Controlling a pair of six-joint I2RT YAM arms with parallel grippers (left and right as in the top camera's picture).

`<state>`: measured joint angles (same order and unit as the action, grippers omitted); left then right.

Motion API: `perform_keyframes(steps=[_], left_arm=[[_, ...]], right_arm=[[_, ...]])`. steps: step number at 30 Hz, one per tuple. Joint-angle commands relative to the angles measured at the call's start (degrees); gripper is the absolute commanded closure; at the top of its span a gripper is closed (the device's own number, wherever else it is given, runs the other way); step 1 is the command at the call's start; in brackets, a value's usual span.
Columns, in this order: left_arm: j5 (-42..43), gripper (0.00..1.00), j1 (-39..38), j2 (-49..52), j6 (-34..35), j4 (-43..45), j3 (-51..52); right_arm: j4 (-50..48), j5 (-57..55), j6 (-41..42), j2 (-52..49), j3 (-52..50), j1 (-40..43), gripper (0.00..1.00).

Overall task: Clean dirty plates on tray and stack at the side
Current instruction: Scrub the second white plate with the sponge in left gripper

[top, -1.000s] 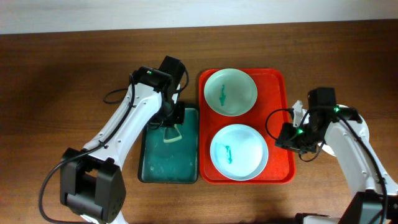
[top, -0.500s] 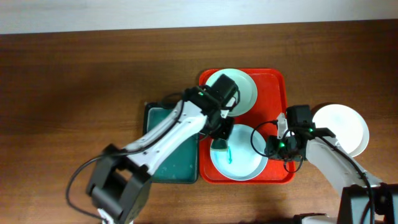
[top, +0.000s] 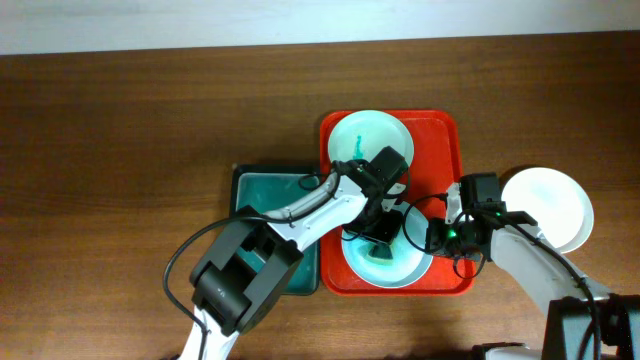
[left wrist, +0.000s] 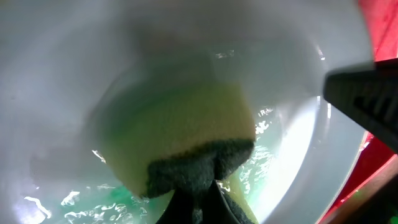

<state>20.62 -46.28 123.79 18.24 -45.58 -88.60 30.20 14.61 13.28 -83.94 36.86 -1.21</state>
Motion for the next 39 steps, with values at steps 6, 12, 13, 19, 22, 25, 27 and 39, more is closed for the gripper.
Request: perform_keyframes(steps=[6, 12, 13, 19, 22, 25, 27, 39], left_arm=[[-29.70, 1.00, 0.61, 5.33, 5.14, -6.82, 0.39], [-45.38, 1.00, 0.66, 5.33, 6.25, -11.74, 0.39], [-47.04, 1.00, 0.72, 5.33, 6.62, -12.33, 0.39], [-41.53, 1.00, 0.70, 5.31, 6.60, -13.49, 0.37], [-35.93, 1.00, 0.72, 5.25, 6.60, -14.91, -1.60], [-16.17, 1.00, 0.63, 5.25, 6.58, -14.03, -2.86], [-5.79, 1.00, 0.66, 5.25, 5.49, -13.79, -2.86], [9.81, 1.00, -1.27, 5.25, -3.26, -6.56, -2.86]], right_arm=[[0.52, -1.75, 0.74, -0.09, -0.92, -0.33, 0.96], [0.87, -1.77, 0.74, -0.09, -0.92, -0.33, 0.96], [1.03, -1.77, 0.74, -0.09, -0.92, -0.33, 0.96], [1.55, -1.77, 0.74, -0.09, -0.92, -0.33, 0.96], [1.90, -1.77, 0.72, -0.09, -0.92, -0.33, 0.96], [1.92, -1.75, 0.76, -0.09, -0.92, -0.33, 0.96], [1.90, -1.75, 0.76, -0.09, -0.92, -0.33, 0.96], [1.90, -1.75, 0.76, -0.07, -0.92, -0.28, 0.96]])
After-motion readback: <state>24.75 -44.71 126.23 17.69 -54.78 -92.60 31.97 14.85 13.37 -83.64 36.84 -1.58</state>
